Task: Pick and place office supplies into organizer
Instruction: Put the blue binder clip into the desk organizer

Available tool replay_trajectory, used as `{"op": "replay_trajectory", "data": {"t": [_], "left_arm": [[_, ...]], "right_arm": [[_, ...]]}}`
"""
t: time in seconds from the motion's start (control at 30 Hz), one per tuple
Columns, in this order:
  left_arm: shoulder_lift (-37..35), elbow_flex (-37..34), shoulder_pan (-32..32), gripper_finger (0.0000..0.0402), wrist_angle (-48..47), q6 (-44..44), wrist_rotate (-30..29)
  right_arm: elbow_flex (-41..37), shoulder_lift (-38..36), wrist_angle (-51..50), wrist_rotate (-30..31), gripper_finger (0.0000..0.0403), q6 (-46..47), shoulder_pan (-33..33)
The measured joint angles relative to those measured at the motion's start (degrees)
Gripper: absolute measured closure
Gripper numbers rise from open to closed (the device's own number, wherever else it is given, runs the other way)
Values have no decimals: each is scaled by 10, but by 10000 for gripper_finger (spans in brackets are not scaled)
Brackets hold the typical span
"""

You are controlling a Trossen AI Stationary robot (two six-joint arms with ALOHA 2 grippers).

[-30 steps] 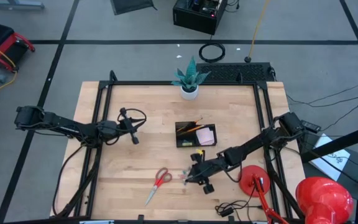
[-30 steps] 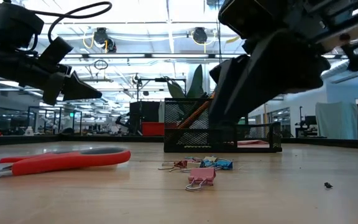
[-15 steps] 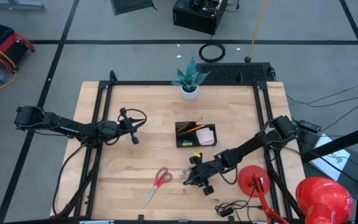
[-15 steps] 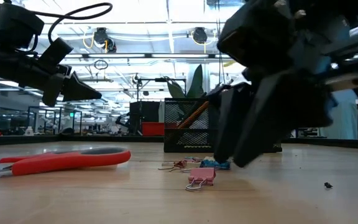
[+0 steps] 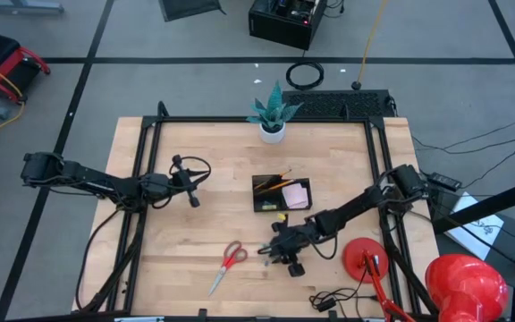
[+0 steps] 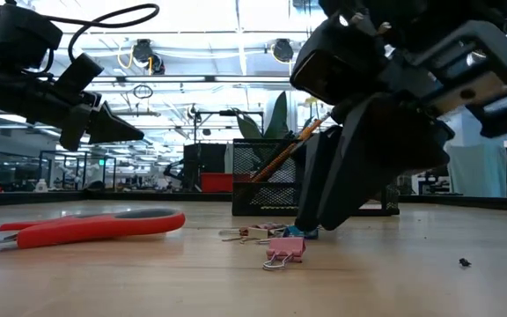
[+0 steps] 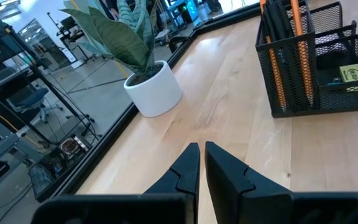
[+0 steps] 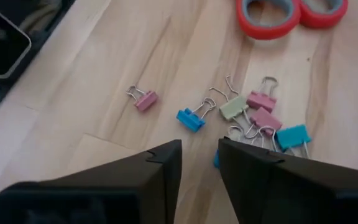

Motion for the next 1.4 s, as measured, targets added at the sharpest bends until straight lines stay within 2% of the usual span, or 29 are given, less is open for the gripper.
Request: {"op": "replay_trajectory", "data": {"t": [0.2,0.43,0.67,0.9,1.1,1.17,1.4], "left_arm": [[0,0,0,371,0,0,0],[0,0,0,371,0,-4,0],[0,0,0,371,0,-6,0],[0,0,0,371,1,-6,0],[0,0,0,371,0,-7,1],[0,0,0,371,1,-7,1],[0,0,0,371,0,-6,1]], "right_arm": [[0,-2,-54,-6,312,53,-1],[-1,-2,-64,-22,312,99,-1],[-3,-26,-65,-35,312,77,3],[-5,-64,-70,30,312,35,33],[-4,-89,-89,155,307,20,57],[-4,-90,-90,179,296,8,68],[-3,-83,-93,190,236,-45,94]]}}
